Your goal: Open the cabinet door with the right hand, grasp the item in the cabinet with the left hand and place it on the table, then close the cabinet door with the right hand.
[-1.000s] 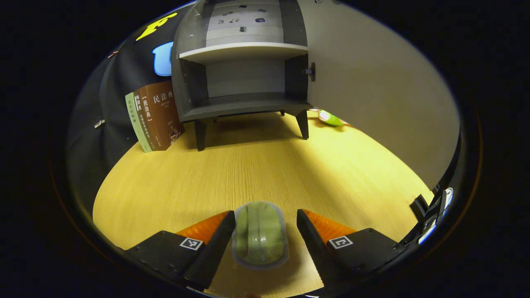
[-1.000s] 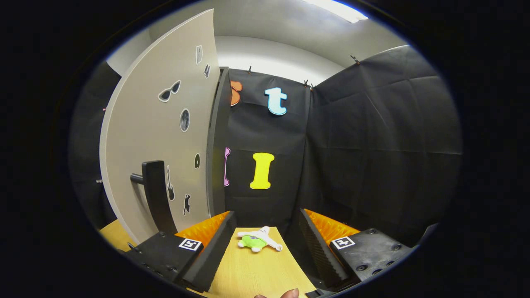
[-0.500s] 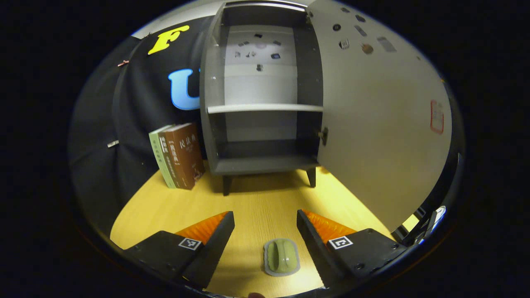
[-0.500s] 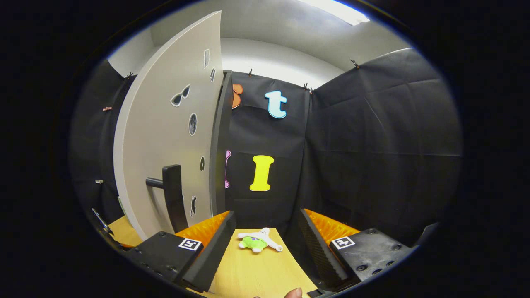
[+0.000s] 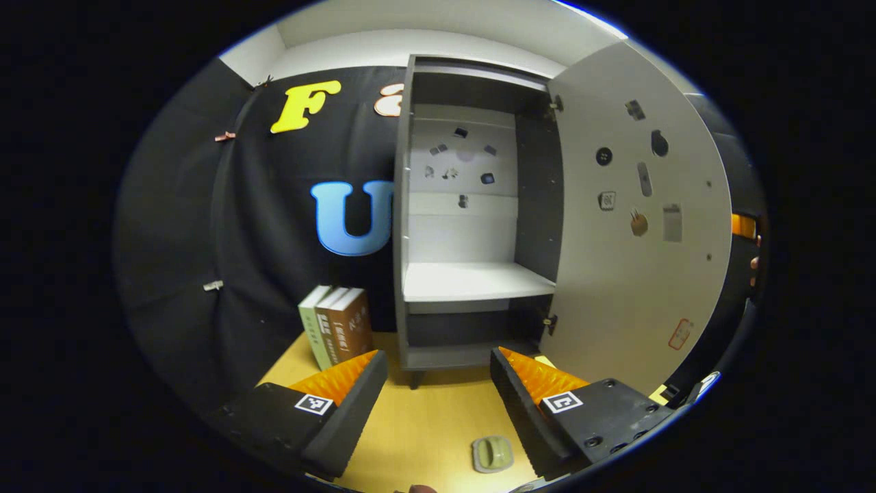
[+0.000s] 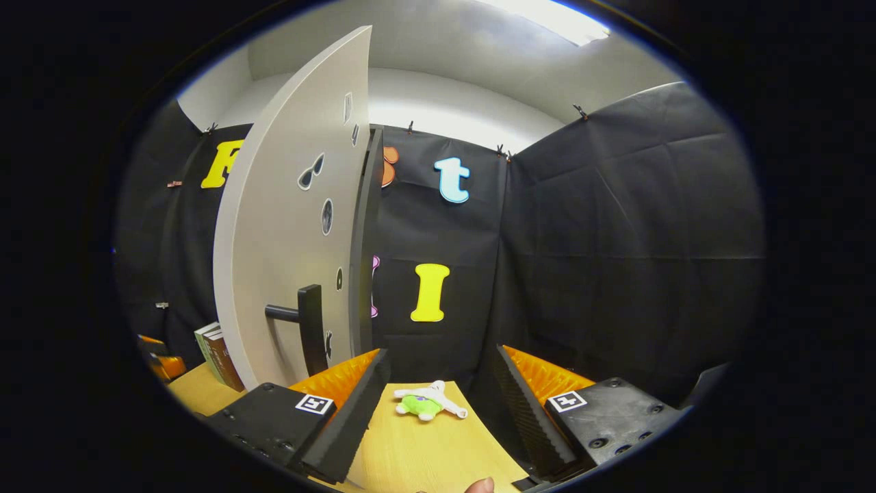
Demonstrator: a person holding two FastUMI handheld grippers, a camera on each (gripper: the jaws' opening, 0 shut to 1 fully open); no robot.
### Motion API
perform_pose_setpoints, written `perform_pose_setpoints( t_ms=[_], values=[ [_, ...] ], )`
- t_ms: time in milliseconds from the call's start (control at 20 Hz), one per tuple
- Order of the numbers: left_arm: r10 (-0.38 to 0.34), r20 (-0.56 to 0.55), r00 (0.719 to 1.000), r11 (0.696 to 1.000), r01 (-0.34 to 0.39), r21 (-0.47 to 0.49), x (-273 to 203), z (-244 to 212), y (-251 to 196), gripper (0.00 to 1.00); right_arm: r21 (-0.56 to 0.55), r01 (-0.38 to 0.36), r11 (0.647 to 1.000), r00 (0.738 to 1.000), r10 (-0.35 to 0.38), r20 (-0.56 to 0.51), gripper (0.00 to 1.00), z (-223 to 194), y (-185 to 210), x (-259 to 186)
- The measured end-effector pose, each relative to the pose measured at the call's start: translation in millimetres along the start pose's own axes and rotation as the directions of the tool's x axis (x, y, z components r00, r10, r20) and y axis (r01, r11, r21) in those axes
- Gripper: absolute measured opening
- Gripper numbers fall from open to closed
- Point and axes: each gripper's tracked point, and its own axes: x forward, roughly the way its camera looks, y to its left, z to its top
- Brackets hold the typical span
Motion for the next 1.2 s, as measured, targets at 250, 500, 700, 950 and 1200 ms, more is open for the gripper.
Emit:
perform_pose_setpoints(
  t_ms=[250, 500, 700, 950, 1200],
  values=[
    [0.066, 0.048, 0.997, 0.998, -0.065, -0.025, -25, 46, 54, 0.95, 0.024, 0.010, 1.000, 1.000, -0.010, 0.003, 0.98, 2, 4, -2],
    [0.098, 0.093, 0.991, 0.995, -0.096, -0.023, -56, 74, 97, 0.95, -0.014, 0.071, 0.997, 0.997, -0.071, 0.010, 0.96, 0, -2, -4],
    [0.114, 0.113, 0.987, 0.993, -0.111, -0.027, -69, 84, 115, 0.95, -0.012, 0.103, 0.995, 0.995, -0.103, 0.016, 0.95, 1, -2, -4],
    [0.117, 0.093, 0.989, 0.993, -0.116, -0.015, -73, 78, 125, 0.95, 0.055, 0.099, 0.994, 0.995, -0.099, -0.016, 0.96, -3, 6, -11],
    [0.111, 0.092, 0.990, 0.994, -0.109, -0.024, -74, 77, 126, 0.95, 0.075, 0.051, 0.996, 0.999, -0.050, -0.009, 0.96, -1, 32, -14]
  ],
)
